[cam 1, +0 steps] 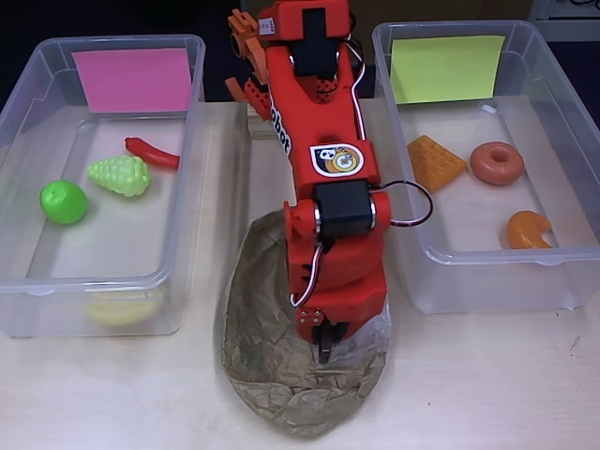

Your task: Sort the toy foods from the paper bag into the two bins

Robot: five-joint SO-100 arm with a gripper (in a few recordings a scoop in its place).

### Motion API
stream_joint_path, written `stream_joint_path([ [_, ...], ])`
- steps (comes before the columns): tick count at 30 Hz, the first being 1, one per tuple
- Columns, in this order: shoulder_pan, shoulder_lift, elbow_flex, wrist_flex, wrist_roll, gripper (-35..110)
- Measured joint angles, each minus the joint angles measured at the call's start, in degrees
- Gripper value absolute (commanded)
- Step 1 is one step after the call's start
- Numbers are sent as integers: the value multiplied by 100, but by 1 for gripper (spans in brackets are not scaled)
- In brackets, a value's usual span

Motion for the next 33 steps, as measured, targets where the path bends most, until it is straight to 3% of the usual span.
stream_joint_path([
  [12,-35,967,-413,1345,-554,4],
  [18,97,2522,527,2013,-554,2],
  [24,-149,4245,1793,2101,176,1],
  [33,-1362,5511,2672,2083,2127,1],
])
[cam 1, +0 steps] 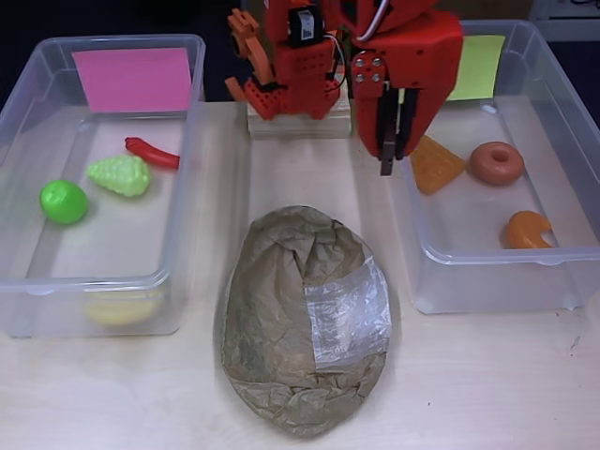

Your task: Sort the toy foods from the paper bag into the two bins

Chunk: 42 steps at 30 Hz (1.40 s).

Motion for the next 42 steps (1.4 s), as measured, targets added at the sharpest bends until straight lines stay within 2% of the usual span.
stream_joint_path([
  [5,-773,264,387,-404,1389,2],
  [15,-2171,738,2575,-2769,4333,3],
  [20,-2522,721,3103,-3586,5221,5],
  [25,-2936,589,3480,-4368,5836,7],
  [34,-3270,-70,4078,-6064,5959,18],
  [42,-3296,-123,4403,-6478,5977,24],
])
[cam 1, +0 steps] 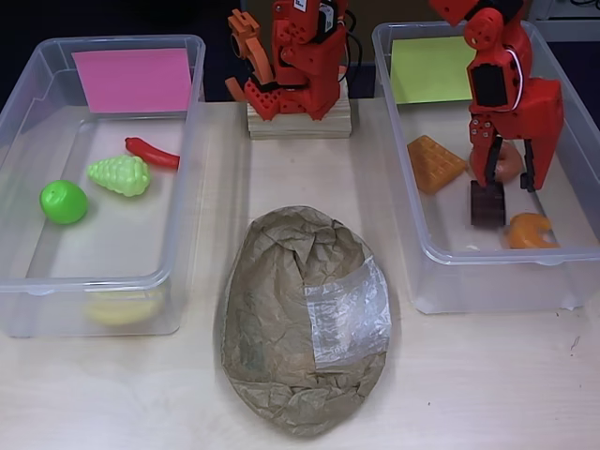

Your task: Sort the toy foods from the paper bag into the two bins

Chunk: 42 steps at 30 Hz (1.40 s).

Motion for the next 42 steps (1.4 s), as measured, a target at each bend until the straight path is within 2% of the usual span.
stream_joint_path([
  [5,35,9,114,9,0,23],
  [9,123,229,123,431,0,23],
  [13,404,580,-325,1626,-580,22],
  [18,1020,896,-1327,3560,-1749,13],
  [21,1292,1055,-1538,4263,-2136,10],
  [30,1837,1204,-1934,5106,-2953,3],
  [42,2654,1608,-1986,5660,-4228,3],
])
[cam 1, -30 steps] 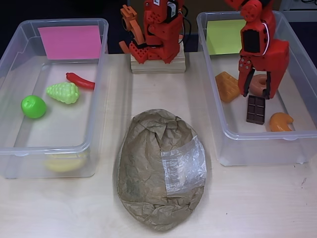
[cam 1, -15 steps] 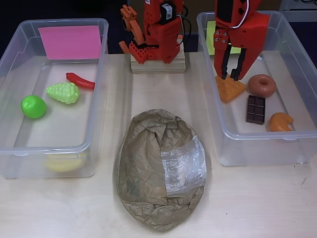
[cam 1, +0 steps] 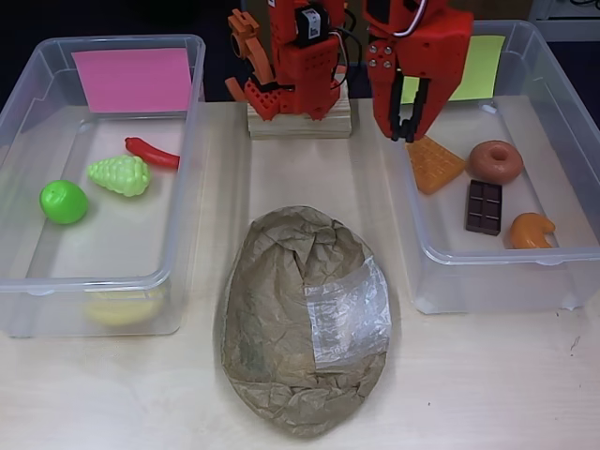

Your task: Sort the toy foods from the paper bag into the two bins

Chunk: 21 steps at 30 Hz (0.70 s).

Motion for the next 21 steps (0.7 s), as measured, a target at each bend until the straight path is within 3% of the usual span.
stream_joint_path([
  [9,1441,659,1424,-589,-2030,2],
  [16,2408,1178,3023,-2927,-4597,0],
  [21,2689,1731,4025,-4096,-5818,0],
])
